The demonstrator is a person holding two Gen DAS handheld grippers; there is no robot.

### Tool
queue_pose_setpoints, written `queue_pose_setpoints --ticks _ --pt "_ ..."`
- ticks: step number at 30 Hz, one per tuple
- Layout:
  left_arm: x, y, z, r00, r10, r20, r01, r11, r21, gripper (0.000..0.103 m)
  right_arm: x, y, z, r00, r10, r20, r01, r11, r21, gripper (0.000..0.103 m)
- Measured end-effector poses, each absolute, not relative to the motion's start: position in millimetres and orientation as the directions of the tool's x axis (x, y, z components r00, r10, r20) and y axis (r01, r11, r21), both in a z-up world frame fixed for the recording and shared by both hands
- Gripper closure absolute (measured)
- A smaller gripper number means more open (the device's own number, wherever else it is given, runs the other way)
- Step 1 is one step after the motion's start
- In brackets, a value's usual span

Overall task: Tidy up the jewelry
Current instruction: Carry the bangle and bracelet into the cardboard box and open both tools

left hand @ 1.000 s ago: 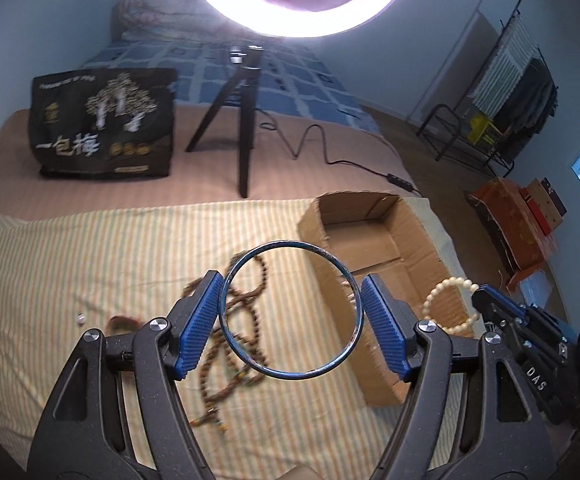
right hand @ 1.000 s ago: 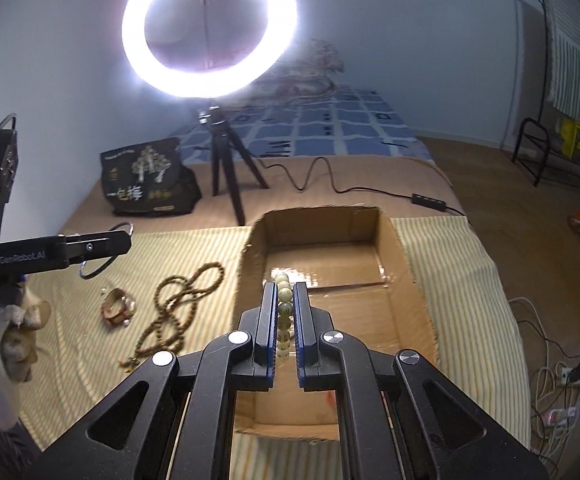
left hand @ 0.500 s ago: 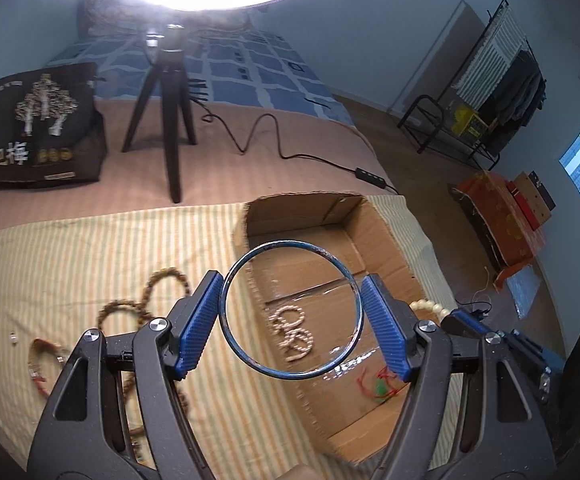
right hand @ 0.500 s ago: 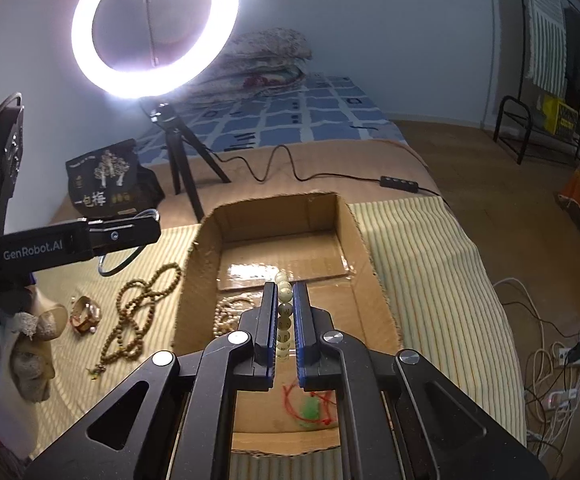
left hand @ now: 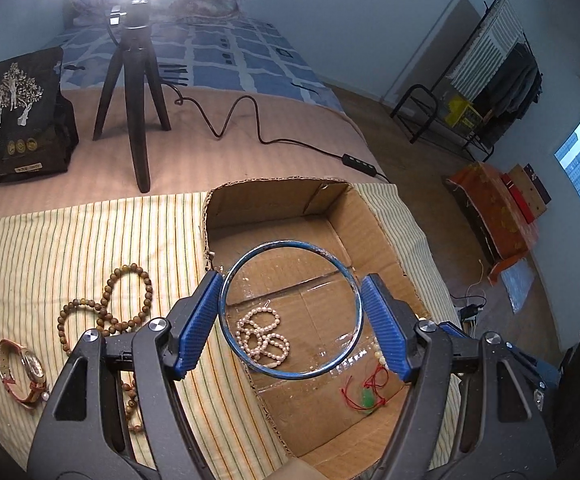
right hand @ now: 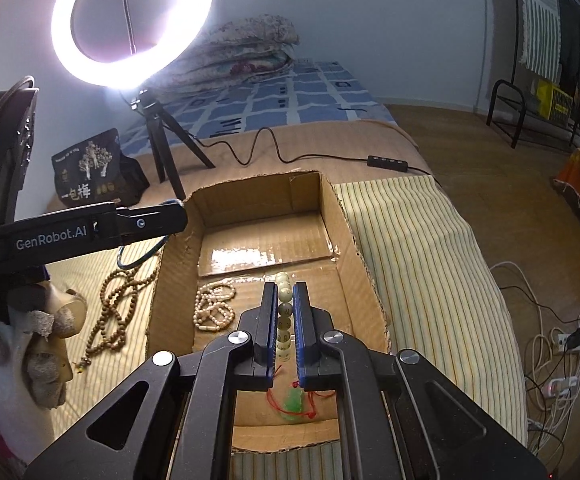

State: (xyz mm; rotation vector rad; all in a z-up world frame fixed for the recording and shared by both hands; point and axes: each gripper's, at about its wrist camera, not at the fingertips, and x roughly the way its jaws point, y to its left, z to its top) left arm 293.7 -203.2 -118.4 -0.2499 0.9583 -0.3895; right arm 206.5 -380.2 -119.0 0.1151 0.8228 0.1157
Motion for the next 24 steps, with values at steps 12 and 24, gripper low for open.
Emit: queue_pose_setpoints --ticks 12,24 --pt "296.5 -198.5 -119.4 0.498 -0.446 -0.744 0.196 0.893 -0.405 0.028 206.5 -373.8 -121.0 0.664 0.129 -0.737 -0.064 0.991 0.117 0.073" --pt "284.6 -188.2 -103.7 0.529 -0.428 -0.733 0.204 0.902 -0.379 0.028 198.9 -368.0 -105.8 0.686 0.12 -0.718 -0.074 0.993 0.095 0.061"
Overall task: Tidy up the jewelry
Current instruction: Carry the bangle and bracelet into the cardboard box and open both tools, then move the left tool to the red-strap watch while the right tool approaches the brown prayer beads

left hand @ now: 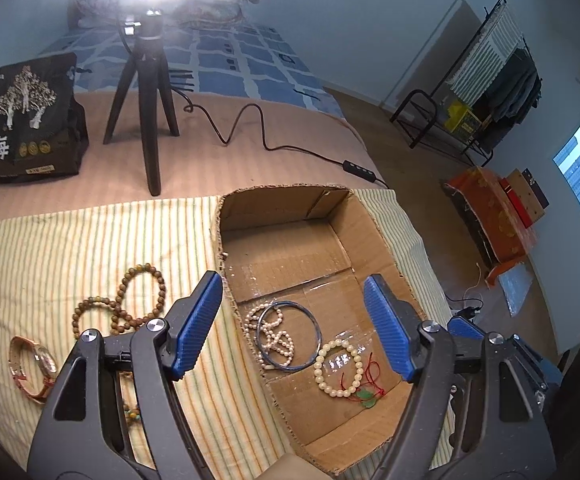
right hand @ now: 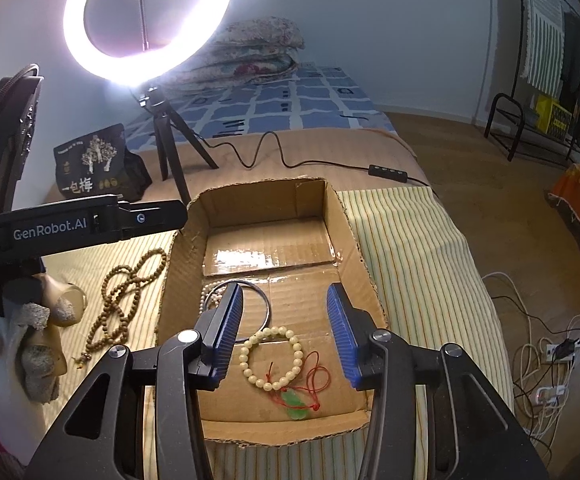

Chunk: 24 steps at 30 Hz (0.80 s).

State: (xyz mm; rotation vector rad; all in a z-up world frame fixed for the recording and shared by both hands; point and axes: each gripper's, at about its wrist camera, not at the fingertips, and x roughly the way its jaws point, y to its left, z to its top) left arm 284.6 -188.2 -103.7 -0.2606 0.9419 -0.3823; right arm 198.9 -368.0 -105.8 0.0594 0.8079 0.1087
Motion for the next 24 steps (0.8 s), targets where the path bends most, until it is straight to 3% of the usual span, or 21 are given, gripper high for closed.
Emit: queue_pose_setpoints --ticks 6,11,24 --pt "276.6 -171.7 -89.6 0.562 -0.402 -0.723 0.198 0.914 -0.354 0.028 194.3 -359.9 -97.4 0.691 0.12 -0.713 -0.09 0.993 0.08 0.06" --pt "268.3 -148.5 -80.0 0.601 -0.375 -0.706 0.181 0.924 -0.336 0.028 189.6 -347.9 -89.0 0.702 0.141 -0.698 -0.118 0.99 0.082 0.04" --pt "254.3 -55.3 -76.3 0.641 -0.249 -0.726 0.106 0.966 -0.237 0.028 190.4 -301.7 -85.8 0.678 0.214 -0.703 -0.186 0.976 0.117 0.034"
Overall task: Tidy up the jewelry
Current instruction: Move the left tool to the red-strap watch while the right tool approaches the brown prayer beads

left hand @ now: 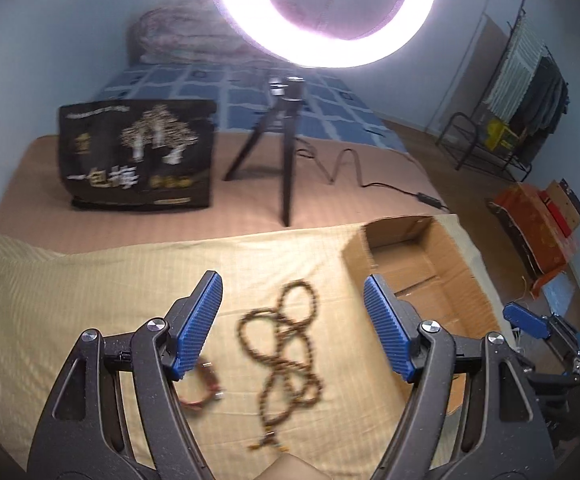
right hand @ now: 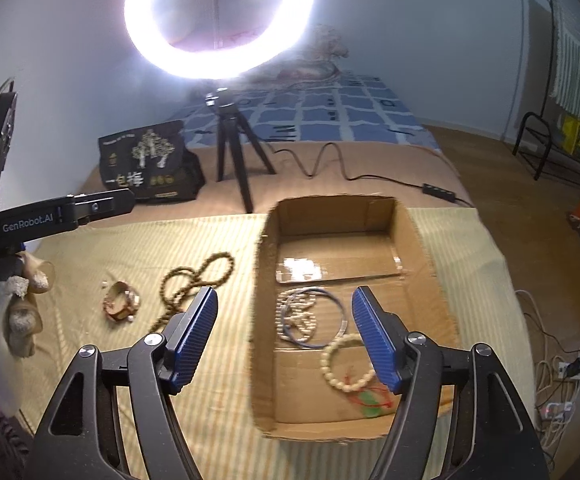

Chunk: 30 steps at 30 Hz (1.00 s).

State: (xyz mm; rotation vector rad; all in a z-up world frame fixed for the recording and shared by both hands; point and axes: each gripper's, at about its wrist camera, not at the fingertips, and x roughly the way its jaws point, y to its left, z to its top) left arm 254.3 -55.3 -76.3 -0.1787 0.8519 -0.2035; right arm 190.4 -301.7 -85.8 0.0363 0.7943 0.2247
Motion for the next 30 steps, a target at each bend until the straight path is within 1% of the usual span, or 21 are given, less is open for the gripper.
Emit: queue_pose_setpoints --ticks 9,13,21,23,24,25,29,30 --pt "249.5 4.6 -102.7 0.607 -0.185 -0.773 0.019 0.976 -0.218 0.028 200.7 -258.2 -93.7 0.637 0.288 -0.715 -0.248 0.955 0.163 0.033" --pt "249.9 26.3 -119.2 0.569 -0.181 -0.802 -0.005 0.975 -0.224 0.028 205.3 -235.5 -104.6 0.603 0.316 -0.733 -0.28 0.944 0.176 0.033" --pt "246.7 51.2 -157.1 0.482 -0.181 -0.857 -0.04 0.973 -0.228 0.028 217.1 -201.7 -133.0 0.533 0.326 -0.781 -0.328 0.93 0.164 0.033" --pt "246.4 52.8 -164.3 0.465 -0.186 -0.866 -0.042 0.972 -0.231 0.032 221.1 -195.7 -139.0 0.516 0.333 -0.789 -0.333 0.927 0.173 0.033" --pt "246.4 52.8 -169.6 0.447 -0.195 -0.873 -0.037 0.971 -0.236 0.038 224.0 -192.0 -143.3 0.505 0.337 -0.794 -0.334 0.925 0.181 0.033" --pt "246.9 51.6 -173.4 0.433 -0.203 -0.878 -0.03 0.971 -0.239 0.041 225.8 -189.3 -146.0 0.498 0.337 -0.799 -0.335 0.925 0.181 0.033" --pt "247.1 45.1 -182.1 0.413 -0.209 -0.886 -0.009 0.972 -0.233 0.042 235.0 -175.3 -159.4 0.471 0.315 -0.824 -0.344 0.926 0.157 0.033" --pt "247.4 42.7 -184.9 0.405 -0.212 -0.889 -0.002 0.972 -0.233 0.044 237.7 -172.1 -164.3 0.46 0.309 -0.833 -0.342 0.927 0.155 0.033"
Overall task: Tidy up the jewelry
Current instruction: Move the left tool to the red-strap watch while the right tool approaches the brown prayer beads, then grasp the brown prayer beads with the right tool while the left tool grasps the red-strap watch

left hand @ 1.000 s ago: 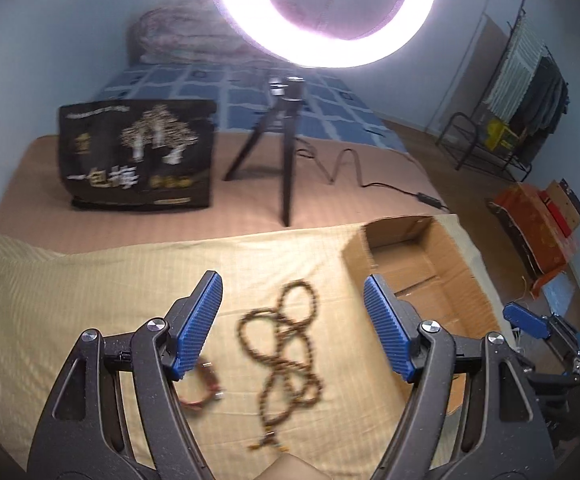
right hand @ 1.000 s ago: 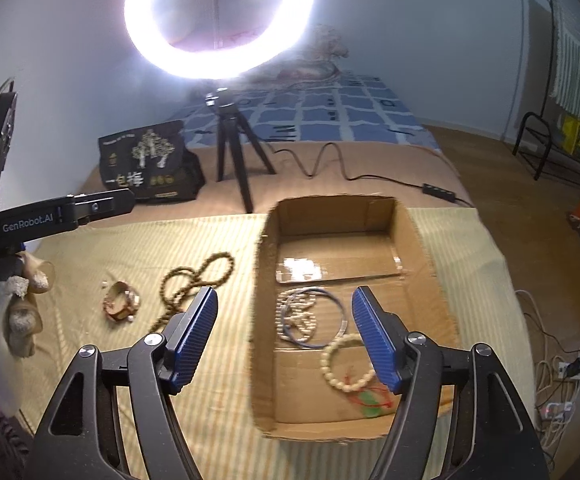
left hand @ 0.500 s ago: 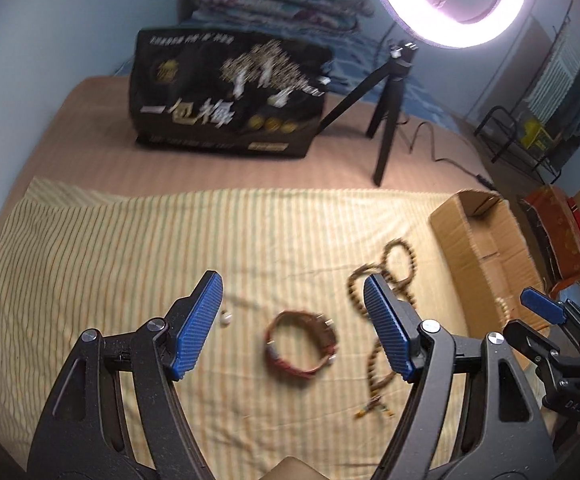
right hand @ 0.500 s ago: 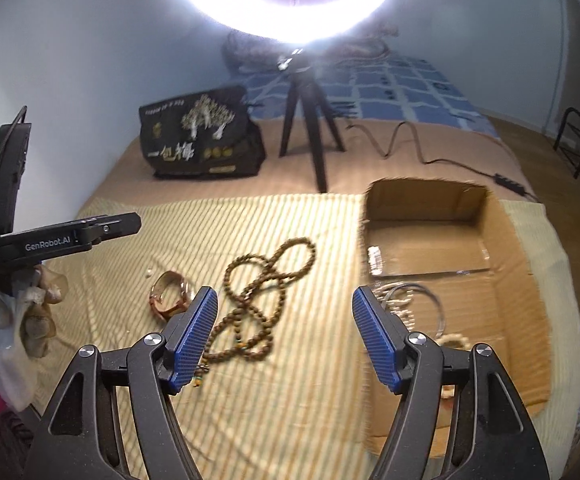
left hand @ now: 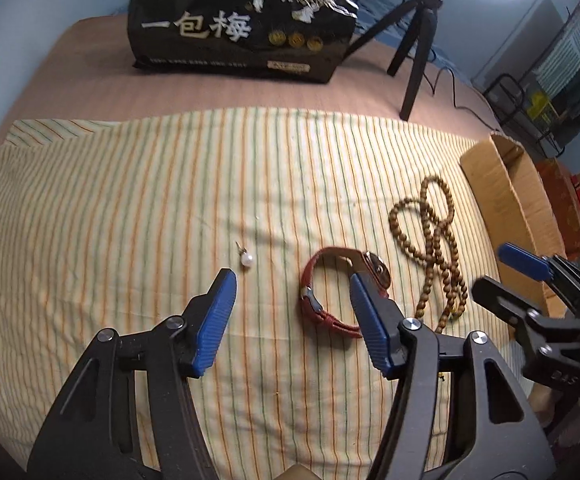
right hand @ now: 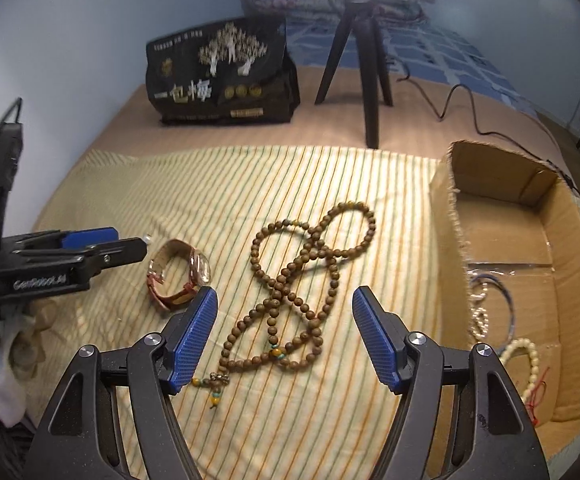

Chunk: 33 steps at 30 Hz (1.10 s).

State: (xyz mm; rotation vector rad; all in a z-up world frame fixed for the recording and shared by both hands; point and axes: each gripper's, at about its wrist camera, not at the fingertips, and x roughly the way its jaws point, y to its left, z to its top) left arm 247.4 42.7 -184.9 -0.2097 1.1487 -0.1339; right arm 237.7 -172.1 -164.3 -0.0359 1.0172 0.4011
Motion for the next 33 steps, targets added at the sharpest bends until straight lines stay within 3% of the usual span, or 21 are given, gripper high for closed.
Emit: queue_pose_setpoints --ticks 20,28,30,33 --pt "265.0 38.5 -213.8 0.352 -0.219 -0.91 -0.017 0.97 -0.241 0.053 270.9 -163.6 -211.1 0.364 0.254 -0.896 -0.275 0.949 0.157 0.033" --pt "267.4 34.6 -215.5 0.365 -0.178 -0.914 -0.011 0.981 -0.195 0.065 277.7 -154.8 -217.5 0.376 0.22 -0.9 -0.287 0.951 0.112 0.034" --pt "268.1 34.7 -215.6 0.366 -0.176 -0.914 -0.012 0.981 -0.194 0.066 276.9 -152.3 -217.0 0.385 0.21 -0.899 -0.289 0.952 0.098 0.04" --pt "268.2 34.3 -215.6 0.368 -0.172 -0.914 -0.01 0.982 -0.189 0.07 276.6 -149.0 -215.2 0.395 0.203 -0.896 -0.292 0.952 0.087 0.064"
